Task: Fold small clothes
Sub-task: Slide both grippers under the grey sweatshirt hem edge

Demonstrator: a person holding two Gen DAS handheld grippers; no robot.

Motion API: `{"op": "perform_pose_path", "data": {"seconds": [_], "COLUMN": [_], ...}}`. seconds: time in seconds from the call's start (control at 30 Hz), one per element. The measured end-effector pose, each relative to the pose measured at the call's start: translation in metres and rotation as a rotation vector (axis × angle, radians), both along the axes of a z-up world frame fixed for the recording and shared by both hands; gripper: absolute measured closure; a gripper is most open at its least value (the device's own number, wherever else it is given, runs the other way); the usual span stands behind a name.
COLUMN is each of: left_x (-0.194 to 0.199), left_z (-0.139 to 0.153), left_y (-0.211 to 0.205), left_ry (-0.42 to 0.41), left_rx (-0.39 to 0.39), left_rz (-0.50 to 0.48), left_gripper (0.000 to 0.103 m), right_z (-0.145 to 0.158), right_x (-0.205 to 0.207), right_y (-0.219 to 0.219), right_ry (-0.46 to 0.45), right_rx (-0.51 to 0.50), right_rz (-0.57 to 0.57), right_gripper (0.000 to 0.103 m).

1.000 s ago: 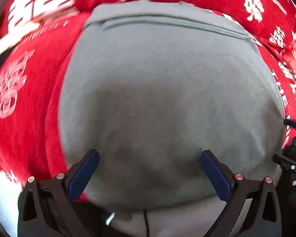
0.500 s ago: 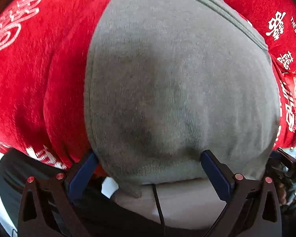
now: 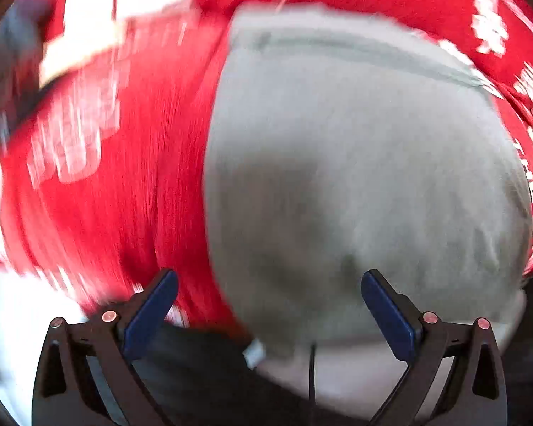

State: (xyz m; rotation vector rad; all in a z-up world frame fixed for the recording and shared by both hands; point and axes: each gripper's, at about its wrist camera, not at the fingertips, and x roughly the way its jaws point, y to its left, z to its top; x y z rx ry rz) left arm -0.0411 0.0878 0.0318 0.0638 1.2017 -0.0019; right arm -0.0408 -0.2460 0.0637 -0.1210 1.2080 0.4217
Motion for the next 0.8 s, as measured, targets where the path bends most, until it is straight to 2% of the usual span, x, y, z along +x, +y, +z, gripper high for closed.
{"op": "perform_pose_path", "data": {"seconds": [0.1, 0.2, 0.3, 0.37, 0.5, 0.53, 0.57, 0.63, 0.7, 0.77, 0.8], "left_x": [0.029, 0.074, 0.122, 0.150, 0.178, 0.175, 0.164, 0.148, 0.126, 0.104, 0.093], "left_z": [0.021, 0.031, 0.030, 0.018, -0.021, -0.029, -0.029, -0.030, -0.031, -0.030, -0.030], "left_y": [-0.037, -0.063, -0.070, -0.076, -0.069, -0.066, -0.061, -0.056, -0.049, -0.047, -0.046], "left_ry": [-0.144, -0.192, -0.201, -0.198, -0.065, -0.046, -0.081, -0.073, -0.063, -0.068, -0.070], "left_rx": [0.060, 0.060, 0.024, 0.040, 0.048, 0.044, 0.012, -0.020, -0.070, -0.074, -0.074], "left_rz": [-0.076, -0.106, -0.077, -0.045, 0.006, 0.006, 0.014, 0.022, 0.039, 0.039, 0.035], "left_gripper": [0.000, 0.000, 0.000, 0.000, 0.000, 0.000, 0.000, 0.000, 0.000, 0.000, 0.000], "right_z": [0.015, 0.023, 0.030, 0.027, -0.005, -0.014, -0.023, -0.040, -0.040, -0.040, -0.040], "right_x": [0.034, 0.084, 0.129, 0.155, 0.197, 0.197, 0.194, 0.177, 0.146, 0.118, 0.102], "right_y": [0.018, 0.037, 0.052, 0.069, 0.092, 0.092, 0.093, 0.095, 0.104, 0.104, 0.099], "right_ry": [-0.071, -0.113, -0.135, -0.131, -0.070, -0.043, -0.012, 0.038, -0.068, -0.104, -0.091], "right_rx": [-0.005, -0.009, 0.011, -0.003, -0.101, -0.102, -0.094, -0.083, -0.150, -0.154, -0.134], "right_rz": [0.010, -0.031, -0.074, -0.088, -0.137, -0.141, -0.140, -0.109, -0.037, -0.003, 0.004], "right_gripper": [0.014, 0.014, 0.014, 0.014, 0.014, 0.014, 0.014, 0.013, 0.011, 0.011, 0.010]}}
